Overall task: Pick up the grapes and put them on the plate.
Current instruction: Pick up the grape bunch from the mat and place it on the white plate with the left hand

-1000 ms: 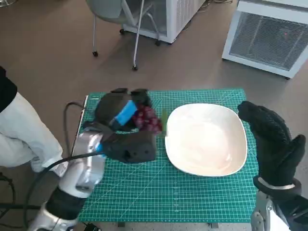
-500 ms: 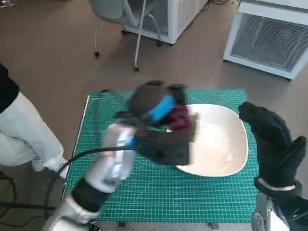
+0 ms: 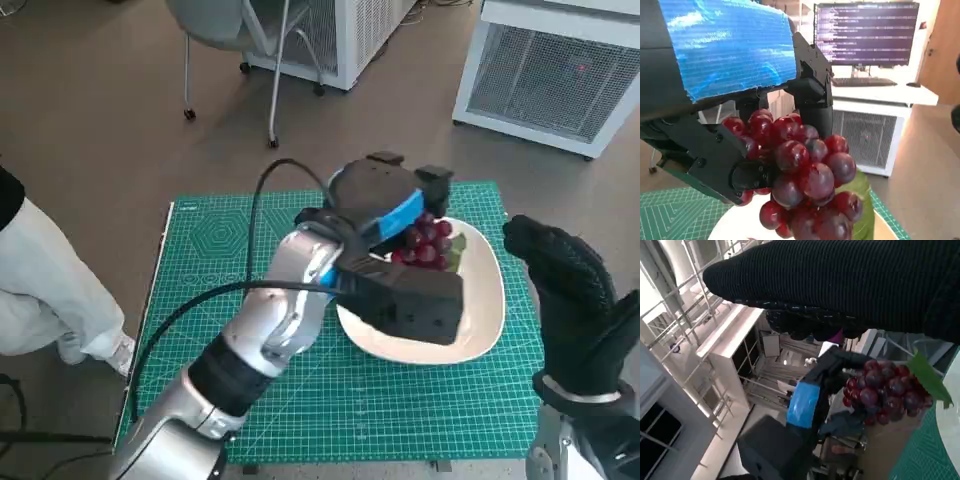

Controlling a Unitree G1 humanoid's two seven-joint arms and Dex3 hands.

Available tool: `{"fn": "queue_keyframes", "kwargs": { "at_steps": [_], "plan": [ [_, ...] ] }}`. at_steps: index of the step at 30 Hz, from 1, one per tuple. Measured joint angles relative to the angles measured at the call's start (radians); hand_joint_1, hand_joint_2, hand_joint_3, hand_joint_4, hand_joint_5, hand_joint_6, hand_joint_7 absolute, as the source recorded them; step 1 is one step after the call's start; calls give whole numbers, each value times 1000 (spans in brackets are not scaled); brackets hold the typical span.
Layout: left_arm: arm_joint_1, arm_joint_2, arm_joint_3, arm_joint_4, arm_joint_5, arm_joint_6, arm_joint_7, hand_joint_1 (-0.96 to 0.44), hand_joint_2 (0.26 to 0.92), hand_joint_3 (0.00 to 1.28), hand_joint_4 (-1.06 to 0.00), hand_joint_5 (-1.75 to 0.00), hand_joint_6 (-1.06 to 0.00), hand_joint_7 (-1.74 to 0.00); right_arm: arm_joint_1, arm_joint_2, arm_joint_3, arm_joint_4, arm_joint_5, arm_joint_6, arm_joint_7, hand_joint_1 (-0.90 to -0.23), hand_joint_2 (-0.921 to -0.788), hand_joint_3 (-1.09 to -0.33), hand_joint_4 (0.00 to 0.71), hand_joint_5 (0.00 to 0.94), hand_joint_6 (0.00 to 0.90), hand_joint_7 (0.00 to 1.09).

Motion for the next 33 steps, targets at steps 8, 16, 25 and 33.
{"fn": "queue_keyframes", "kwargs": {
  "at_steps": [8,16,25,33],
  "plan": [
    [-44,-40,-7,92,-4,6,-1,4,767,568,-394,-1561,-428,-1423,2,3,-1,-5,-1,0,-6,-520,-921,-569,461,2,107,565],
    [-76,-63,-12,171,-8,13,-1,2,895,339,-401,-1467,-405,-1433,4,9,-1,-5,-2,-3,-16,-517,-921,-570,462,3,106,566],
    [-96,-92,-13,284,-18,-28,42,3,920,259,-438,-1462,-453,-1327,6,19,1,-4,-3,-11,-21,-517,-921,-570,460,1,105,568],
    [-102,-123,30,424,-126,-125,65,274,885,201,-557,-1302,-382,-391,7,25,4,-3,-5,-15,-24,-519,-921,-570,454,0,105,569]
  ]
}}
